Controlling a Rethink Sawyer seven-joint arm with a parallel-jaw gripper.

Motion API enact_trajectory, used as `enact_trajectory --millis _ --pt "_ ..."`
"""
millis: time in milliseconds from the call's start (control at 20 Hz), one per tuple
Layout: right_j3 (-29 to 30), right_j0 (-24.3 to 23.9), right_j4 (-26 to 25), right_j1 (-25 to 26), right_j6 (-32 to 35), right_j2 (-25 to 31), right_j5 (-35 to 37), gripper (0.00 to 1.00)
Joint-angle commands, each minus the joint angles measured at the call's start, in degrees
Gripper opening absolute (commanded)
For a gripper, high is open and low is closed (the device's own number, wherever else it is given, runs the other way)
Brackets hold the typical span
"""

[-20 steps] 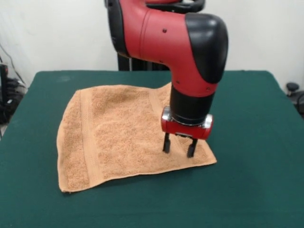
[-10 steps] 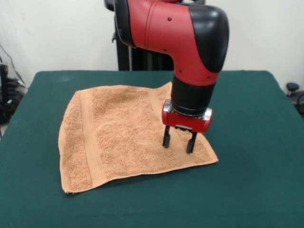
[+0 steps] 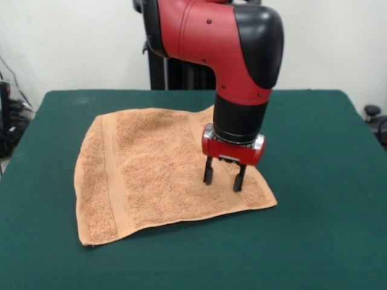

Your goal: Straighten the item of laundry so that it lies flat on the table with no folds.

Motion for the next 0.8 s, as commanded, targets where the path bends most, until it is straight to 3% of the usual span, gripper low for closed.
enact_trajectory --millis 50,800 --pt "3.46 2.65 3.23 6.12 14.38 5.72 -2.06 1.00" --pt "-2.00 9.00 11.37 11.02 18.04 3.72 -1.14 1.00"
